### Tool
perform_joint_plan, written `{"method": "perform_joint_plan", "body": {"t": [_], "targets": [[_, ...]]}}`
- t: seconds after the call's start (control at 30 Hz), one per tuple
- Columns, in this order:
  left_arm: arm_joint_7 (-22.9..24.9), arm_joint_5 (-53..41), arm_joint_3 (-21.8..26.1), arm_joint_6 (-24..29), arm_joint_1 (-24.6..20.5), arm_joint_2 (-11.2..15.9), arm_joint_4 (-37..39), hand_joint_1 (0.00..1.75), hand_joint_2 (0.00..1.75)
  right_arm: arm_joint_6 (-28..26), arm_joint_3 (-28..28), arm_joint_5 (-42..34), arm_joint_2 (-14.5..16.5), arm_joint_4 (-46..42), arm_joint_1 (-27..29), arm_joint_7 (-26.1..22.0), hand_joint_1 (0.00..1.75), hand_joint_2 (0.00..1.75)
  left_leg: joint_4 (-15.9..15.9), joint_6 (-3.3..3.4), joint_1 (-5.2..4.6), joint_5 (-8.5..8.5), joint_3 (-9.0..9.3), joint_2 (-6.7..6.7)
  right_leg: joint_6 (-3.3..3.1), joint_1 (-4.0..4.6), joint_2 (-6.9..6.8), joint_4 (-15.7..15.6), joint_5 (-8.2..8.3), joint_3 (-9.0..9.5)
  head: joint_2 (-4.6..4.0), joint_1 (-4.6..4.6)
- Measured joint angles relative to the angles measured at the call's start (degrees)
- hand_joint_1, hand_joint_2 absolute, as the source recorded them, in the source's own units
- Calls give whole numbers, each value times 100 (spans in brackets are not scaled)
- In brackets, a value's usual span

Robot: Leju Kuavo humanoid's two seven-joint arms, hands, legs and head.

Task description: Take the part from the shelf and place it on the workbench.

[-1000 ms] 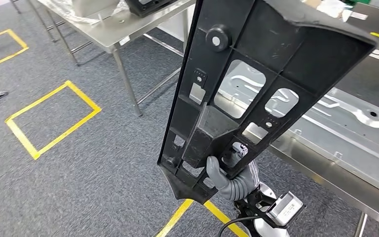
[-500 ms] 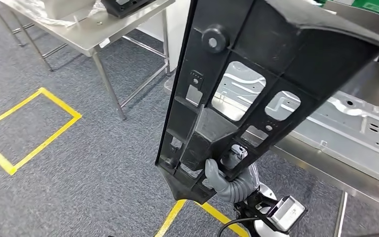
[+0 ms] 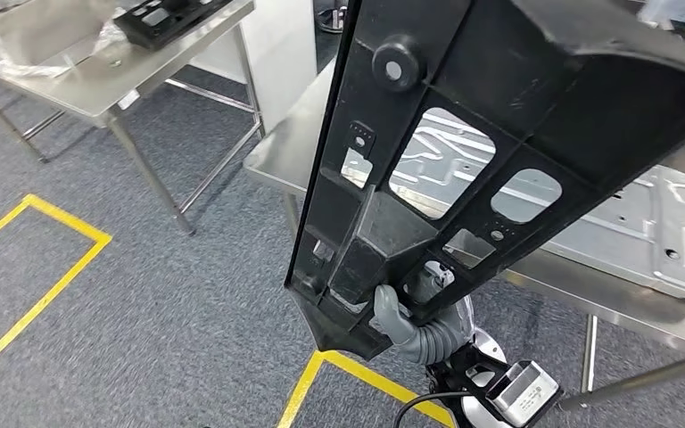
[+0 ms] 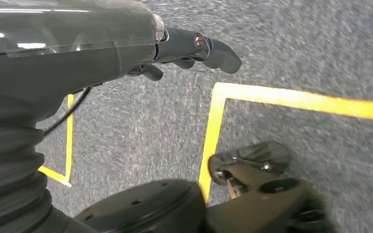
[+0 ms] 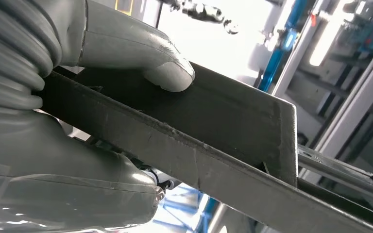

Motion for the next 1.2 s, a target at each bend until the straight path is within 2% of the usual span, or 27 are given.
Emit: {"method": "perform_joint_plan", "body": {"t": [0.03, 0.07, 0.1, 0.13, 0.17, 0.23, 0.3, 0.37, 0.43, 0.5, 0.53, 0.57, 0.6, 0.63, 0.67, 0.73, 0.77, 0.8, 0.87, 0.9, 0.97, 1.0, 1.07, 1.1, 1.13, 1.17, 1.2], "targets": [[-16, 3, 1, -3, 2, 0, 0, 0, 175, -33, 3, 19, -9, -2, -2, -1, 175, 175, 385, -15, 5, -145, -188, -39, -5, 1, 54, 3, 0, 2, 0, 1], [-28, 6, 2, -5, 1, 0, 0, 0, 175, -67, 3, 46, -23, -7, 5, -7, 175, 175, 635, -27, 10, -193, -318, -51, -4, 1, 112, 7, -1, 5, 0, 2], [-38, 10, 2, -7, -4, 1, 0, 0, 175, -97, 4, 73, -40, -15, 17, -23, 175, 175, 666, -34, 17, -118, -347, -54, -1, 0, 173, 12, -4, 12, 0, 2], [-44, 12, 3, -7, -9, 2, -1, 0, 175, -127, 7, 101, -58, -27, 35, -50, 175, 175, 455, -35, 27, 68, -264, -67, 9, -4, 240, 20, -11, 23, 0, 2], [-44, 14, 3, -6, -3, 3, -1, 0, 175, -154, 12, 130, -75, -46, 50, -79, 175, 175, 76, -32, 44, 306, -101, -115, 24, -10, 307, 33, -21, 31, 0, 2], [-42, 20, 5, -2, 21, 6, 0, 0, 175, -194, 25, 173, -100, -80, 62, -117, 175, 175, -631, -20, 66, 587, 205, -308, 77, -9, 438, 82, -44, 8, 1, 2], [-35, 23, 5, -1, 28, 7, 1, 0, 175, -212, 33, 205, -115, -120, 52, -110, 175, 175, -858, 15, 61, 593, 291, -409, 147, -12, 535, 108, -38, -48, 1, 4], [-23, 20, 5, -1, 14, 6, 1, 0, 175, -215, 34, 235, -126, -172, 42, -75, 175, 175, -896, 95, 53, 621, 298, -327, 223, -37, 580, 104, -23, -74, 1, 5], [-14, 14, 6, -1, 0, 6, 0, 0, 175, -215, 34, 261, -138, -222, 17, -45, 175, 175, -957, 183, 58, 661, 322, -226, 279, -38, 391, 305, -161, -165, 0, 17], [-7, 12, 6, -1, 3, 7, -1, 0, 175, -217, 37, 280, -148, -258, -13, -22, 175, 175, -986, 232, 50, 671, 333, -117, 307, -28, 127, 941, -511, -471, 0, 31], [-2, 12, 6, 0, 10, 7, -1, 0, 175, -217, 39, 286, -152, -266, -20, -5, 175, 175, -985, 242, 41, 666, 331, -56, 317, -30, 72, 1319, -674, -660, 0, 32], [1, 12, 6, 1, 16, 7, -1, 0, 175, -218, 40, 289, -159, -270, -19, 13, 175, 175, -984, 248, 31, 660, 331, 5, 323, -31, 50, 1592, -756, -797, 0, 32], [3, 12, 6, 2, 19, 6, 0, 0, 175, -219, 40, 292, -166, -271, -17, 26, 175, 175, -983, 250, 23, 654, 335, 66, 320, -31, 38, 1667, -728, -836, 0, 32], [3, 12, 6, 3, 19, 4, 1, 0, 175, -221, 40, 297, -171, -276, -17, 35, 175, 175, -982, 249, 15, 646, 344, 120, 308, -27, 20, 1512, -594, -757, 0, 33], [3, 12, 6, 3, 17, 1, 1, 0, 175, -224, 40, 304, -175, -286, -18, 40, 175, 175, -982, 243, 7, 637, 358, 169, 283, -18, -24, 1159, -396, -570, 0, 33], [3, 13, 6, 4, 14, -4, 1, 0, 175, -235, 40, 329, -177, -318, -29, 44, 175, 175, -982, 217, -15, 613, 392, 254, 198, 31, -232, 366, -104, -156, 0, 29], [3, 14, 6, 7, 13, -4, 1, 0, 175, -242, 40, 343, -177, -333, -39, 48, 175, 175, -984, 192, -21, 603, 404, 291, 161, 59, -306, 134, -43, -37, 1, 30], [3, 14, 6, 9, 12, -4, 1, 0, 175, -251, 40, 360, -177, -345, -47, 52, 175, 175, -988, 163, -25, 596, 414, 331, 132, 83, -339, 37, -39, 2, 1, 30], [2, 13, 6, 13, -1, -3, 0, 0, 175, -279, 40, 394, -177, -370, -55, 70, 175, 175, -1004, 99, -30, 582, 431, 416, 93, 74, -233, 15, -12, -6, 1, 34], [0, 13, 6, 15, -9, -2, -1, 0, 175, -300, 39, 419, -177, -387, -55, 83, 175, 175, -976, 70, -29, 547, 435, 399, 68, 52, -179, -17, 7, 6, 1, 31], [-5, 12, 6, 17, -17, -1, 0, 0, 175, -355, 38, 485, -176, -412, -64, 120, 175, 175, -624, 23, -16, 309, 302, 213, 16, 2, -80, -73, 47, 36, 1, 9], [-7, 12, 6, 18, -12, -1, 1, 0, 175, -387, 36, 528, -176, -416, -69, 140, 175, 175, -279, 7, 1, 125, 155, 82, 4, 1, -31, -77, 52, 36, 1, -2], [-17, 13, 8, 16, -1, -1, 1, 0, 175, -446, 33, 613, -176, -414, -66, 183, 175, 175, 452, -23, 17, -171, -196, -35, -6, 2, 90, -60, 54, 23, 0, -15], [-23, 11, 8, 14, -2, -1, 0, 0, 175, -473, 32, 657, -177, -412, -63, 206, 175, 175, 610, -32, 20, -173, -282, -50, -4, 4, 154, -48, 51, 21, 0, -15], [-28, 9, 9, 11, -8, -1, -1, 0, 175, -501, 31, 694, -179, -411, -62, 225, 175, 175, 544, -35, 22, -56, -263, -56, 2, 4, 222, -33, 46, 21, 0, -15], [-29, 5, 9, 7, -14, 1, -1, 0, 175, -528, 31, 725, -182, -410, -61, 238, 175, 175, 267, -31, 26, 149, -145, -75, 13, 4, 288, -16, 39, 25, 0, -15], [-26, 3, 8, 3, -13, 5, -1, 0, 175, -561, 30, 750, -187, -410, -63, 250, 175, 175, -144, -18, 34, 370, 30, -141, 28, 1, 354, 6, 28, 27, 0, -15]]}}
